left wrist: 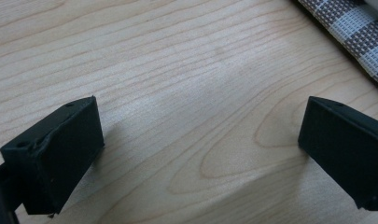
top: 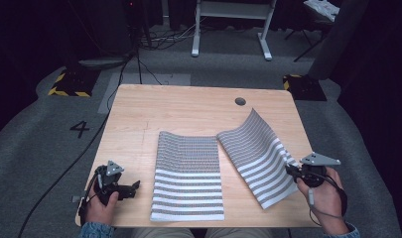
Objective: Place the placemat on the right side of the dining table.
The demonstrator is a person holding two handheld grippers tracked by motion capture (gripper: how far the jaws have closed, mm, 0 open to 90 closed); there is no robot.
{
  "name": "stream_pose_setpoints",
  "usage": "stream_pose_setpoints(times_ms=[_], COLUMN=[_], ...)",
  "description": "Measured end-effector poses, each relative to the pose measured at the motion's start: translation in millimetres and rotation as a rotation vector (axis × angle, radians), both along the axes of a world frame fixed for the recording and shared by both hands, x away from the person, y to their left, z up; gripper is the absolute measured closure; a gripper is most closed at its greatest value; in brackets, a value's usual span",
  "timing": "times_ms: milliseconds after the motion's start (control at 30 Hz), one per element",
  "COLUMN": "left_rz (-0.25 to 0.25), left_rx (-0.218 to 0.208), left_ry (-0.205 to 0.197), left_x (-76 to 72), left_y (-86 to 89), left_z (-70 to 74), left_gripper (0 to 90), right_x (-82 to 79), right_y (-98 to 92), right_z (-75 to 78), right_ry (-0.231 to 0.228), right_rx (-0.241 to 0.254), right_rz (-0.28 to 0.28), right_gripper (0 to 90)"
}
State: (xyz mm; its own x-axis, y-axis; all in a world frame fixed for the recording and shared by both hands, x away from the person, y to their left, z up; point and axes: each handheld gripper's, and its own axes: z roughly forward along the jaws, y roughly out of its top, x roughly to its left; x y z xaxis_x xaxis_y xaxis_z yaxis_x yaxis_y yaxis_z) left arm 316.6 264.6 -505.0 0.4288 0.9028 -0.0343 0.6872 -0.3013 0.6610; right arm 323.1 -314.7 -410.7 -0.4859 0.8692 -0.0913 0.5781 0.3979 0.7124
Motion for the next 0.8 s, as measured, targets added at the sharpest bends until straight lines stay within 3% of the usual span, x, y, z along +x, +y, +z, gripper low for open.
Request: stream_pose_setpoints(times_ms=[133, 267, 400, 567, 800], left_rz=[-0.001, 0.001, 0.001, 0.002, 0.001], left_rx=[0.002, -0.002, -0.002, -0.002, -0.002], left_ry=[0.000, -0.001, -0.001, -0.001, 0.000], left_x=[0.0, 0.0, 0.0, 0.0, 0.0], left_y=[0.1, -0.1, -0.1, -0.1, -0.1], left_z=[0.0, 0.0, 0.0, -0.1, 0.0], left_gripper=[0.1, 0.1, 0.1, 0.1, 0.1], right_x=[-7.9, -14.4, -21.3, -30.2, -39.1], right_y=[22.3, 43.0, 62.7, 87.2, 117.0], right_z=[11.5, 13.5, 14.3, 15.6, 8.5], right_ry=[-0.017, -0.021, -0.011, 0.016, 0.069], right_rx=[0.022, 0.036, 0.101, 0.176, 0.233], right_rz=[0.080, 0.152, 0.222, 0.319, 0.467], right_gripper=[87.2, 87.2, 87.0, 86.9, 85.8])
